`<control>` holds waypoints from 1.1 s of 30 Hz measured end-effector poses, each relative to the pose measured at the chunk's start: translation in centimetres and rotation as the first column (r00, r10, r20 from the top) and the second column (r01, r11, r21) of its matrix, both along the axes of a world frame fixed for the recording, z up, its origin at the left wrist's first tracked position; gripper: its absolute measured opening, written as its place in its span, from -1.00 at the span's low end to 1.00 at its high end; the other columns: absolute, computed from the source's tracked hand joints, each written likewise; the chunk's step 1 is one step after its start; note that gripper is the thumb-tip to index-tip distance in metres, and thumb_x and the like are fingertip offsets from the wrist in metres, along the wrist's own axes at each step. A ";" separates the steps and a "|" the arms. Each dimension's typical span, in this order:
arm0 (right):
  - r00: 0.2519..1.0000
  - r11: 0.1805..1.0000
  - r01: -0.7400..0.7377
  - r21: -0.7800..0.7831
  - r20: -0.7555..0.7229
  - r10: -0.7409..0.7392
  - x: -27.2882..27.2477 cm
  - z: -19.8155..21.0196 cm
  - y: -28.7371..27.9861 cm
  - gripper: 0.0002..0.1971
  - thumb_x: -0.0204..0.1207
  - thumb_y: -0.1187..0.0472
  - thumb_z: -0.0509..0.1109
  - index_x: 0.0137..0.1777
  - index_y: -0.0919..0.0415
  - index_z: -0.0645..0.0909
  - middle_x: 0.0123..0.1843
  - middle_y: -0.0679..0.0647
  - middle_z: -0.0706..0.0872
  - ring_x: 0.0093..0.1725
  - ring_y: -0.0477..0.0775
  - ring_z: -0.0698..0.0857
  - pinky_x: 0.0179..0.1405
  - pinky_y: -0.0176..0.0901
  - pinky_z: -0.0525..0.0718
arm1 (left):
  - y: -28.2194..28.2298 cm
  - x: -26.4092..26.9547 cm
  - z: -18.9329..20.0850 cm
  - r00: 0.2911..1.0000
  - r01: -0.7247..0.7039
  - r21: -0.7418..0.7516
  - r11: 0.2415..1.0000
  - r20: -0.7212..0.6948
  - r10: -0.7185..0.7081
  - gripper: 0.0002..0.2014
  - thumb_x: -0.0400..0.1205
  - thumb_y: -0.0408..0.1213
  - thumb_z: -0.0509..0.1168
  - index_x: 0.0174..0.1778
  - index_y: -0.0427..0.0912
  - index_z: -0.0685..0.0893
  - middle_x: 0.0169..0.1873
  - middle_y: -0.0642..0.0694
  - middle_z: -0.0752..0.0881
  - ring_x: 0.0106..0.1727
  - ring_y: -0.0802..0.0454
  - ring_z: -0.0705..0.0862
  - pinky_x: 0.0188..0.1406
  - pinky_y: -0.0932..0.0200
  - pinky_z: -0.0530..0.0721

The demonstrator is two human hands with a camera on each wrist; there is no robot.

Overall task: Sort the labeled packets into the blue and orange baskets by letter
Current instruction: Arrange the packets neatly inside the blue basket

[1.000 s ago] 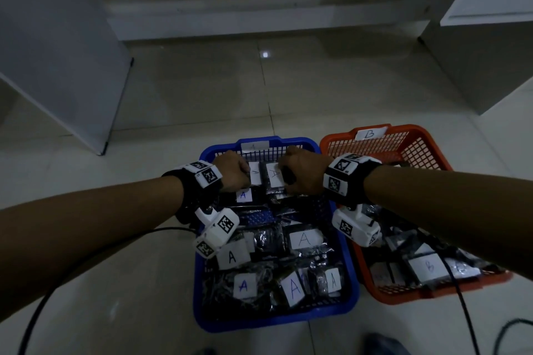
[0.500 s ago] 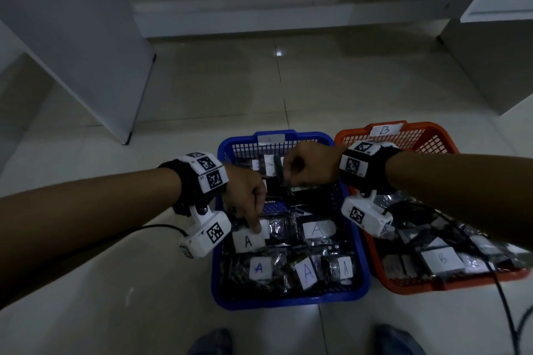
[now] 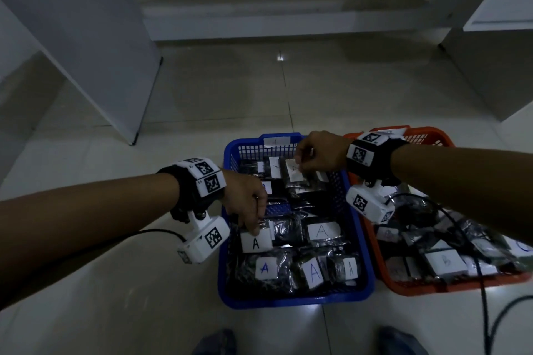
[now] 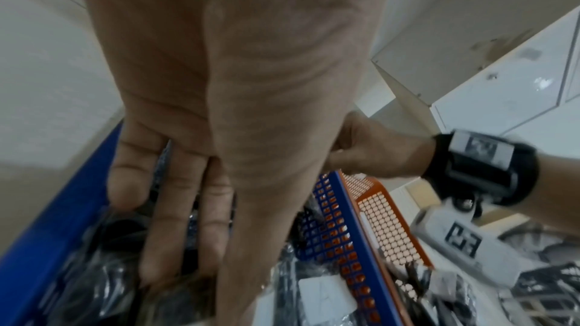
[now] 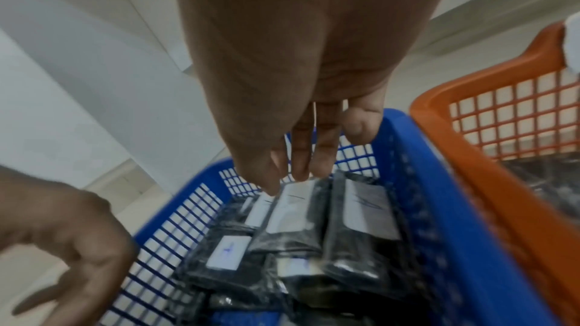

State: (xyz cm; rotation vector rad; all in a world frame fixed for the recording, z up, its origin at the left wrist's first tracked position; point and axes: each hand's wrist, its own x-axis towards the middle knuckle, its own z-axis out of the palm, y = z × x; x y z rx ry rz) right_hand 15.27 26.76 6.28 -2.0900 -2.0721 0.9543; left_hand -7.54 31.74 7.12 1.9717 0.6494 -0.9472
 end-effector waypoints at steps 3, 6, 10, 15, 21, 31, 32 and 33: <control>0.999 1.000 -0.013 -0.022 0.045 0.014 0.7 -0.5 -0.5 -0.92 0.50 0.15 0.55 -0.06 0.06 0.72 -0.02 -0.01 0.79 -0.02 0.00 0.74 0.04 -0.09 0.72 | 0.8 0.2 0.5 1.000 -0.001 -0.030 1.000 0.005 0.001 -0.69 0.52 -0.22 0.57 0.11 -0.16 0.68 -0.04 -0.12 0.85 0.01 -0.06 0.80 0.05 0.00 0.77; 0.998 1.000 0.007 -0.010 0.060 -0.007 1.1 -0.4 -0.6 -0.89 0.51 0.16 0.54 -0.01 0.13 0.75 0.01 0.07 0.81 0.01 0.08 0.76 0.06 0.01 0.75 | 3.6 0.3 1.6 0.994 -0.066 0.002 0.998 0.087 0.066 -0.76 0.56 -0.21 0.52 0.11 -0.08 0.71 -0.02 -0.02 0.84 0.06 -0.03 0.80 0.08 -0.05 0.78; 0.997 1.000 0.026 -0.015 0.067 -0.025 1.6 -0.2 -0.5 -0.86 0.55 0.17 0.51 0.06 0.18 0.73 0.07 0.12 0.80 0.05 0.12 0.75 0.08 0.02 0.73 | 6.8 0.9 1.6 0.945 -0.207 0.235 0.950 0.299 0.132 -0.80 0.57 -0.23 0.52 0.08 -0.10 0.71 -0.10 0.06 0.81 -0.05 0.08 0.77 -0.06 0.20 0.68; 0.997 0.999 0.034 -0.021 0.064 -0.033 1.7 0.0 -1.2 -0.91 0.56 0.18 0.50 -0.01 0.16 0.71 0.00 0.08 0.77 -0.03 0.08 0.73 -0.07 -0.10 0.67 | 8.0 1.4 -1.8 0.925 -0.209 0.515 0.832 0.381 -0.004 -0.81 0.57 -0.25 0.50 0.05 -0.11 0.68 -0.08 0.00 0.70 -0.10 0.05 0.66 -0.24 0.24 0.48; 0.996 0.998 0.049 -0.035 0.070 -0.047 2.5 -0.4 -1.9 -0.85 0.57 0.14 0.50 0.06 0.17 0.74 0.06 0.09 0.79 0.02 0.07 0.74 -0.04 -0.10 0.69 | 7.6 1.3 -3.1 0.864 -0.272 0.597 0.755 0.497 -0.082 -0.86 0.63 -0.31 0.42 0.07 -0.26 0.72 -0.08 -0.15 0.80 -0.10 -0.04 0.73 -0.12 0.21 0.55; 0.984 0.994 -0.071 -0.087 0.157 0.084 1.4 -1.0 -1.2 -0.40 0.52 0.01 0.55 0.54 0.07 0.50 0.34 0.10 0.63 0.23 0.15 0.67 0.08 -0.14 0.65 | 6.1 0.6 -3.4 0.913 0.168 0.842 0.512 0.063 -0.403 -0.31 0.42 0.15 0.52 0.39 -0.04 0.47 0.23 -0.03 0.58 0.15 -0.10 0.65 0.00 0.04 0.44; 0.974 0.990 -0.102 -0.100 0.193 0.120 1.2 -1.1 -1.3 -0.35 0.50 -0.05 0.55 0.57 0.03 0.46 0.39 0.10 0.57 0.27 0.16 0.65 0.16 -0.09 0.67 | 6.1 0.6 -3.6 0.908 0.175 0.841 0.512 0.064 -0.414 -0.27 0.42 0.12 0.54 0.44 -0.05 0.44 0.27 -0.04 0.57 0.17 -0.11 0.65 0.04 0.02 0.48; 0.961 0.985 -0.129 -0.115 0.229 0.153 1.1 -1.1 -1.3 -0.34 0.50 -0.08 0.54 0.57 -0.01 0.45 0.42 0.10 0.53 0.30 0.18 0.63 0.22 -0.02 0.69 | 6.2 0.6 -3.7 0.907 0.169 0.837 0.520 0.075 -0.415 -0.27 0.42 0.08 0.55 0.44 -0.06 0.43 0.28 -0.06 0.57 0.17 -0.12 0.65 0.06 0.01 0.50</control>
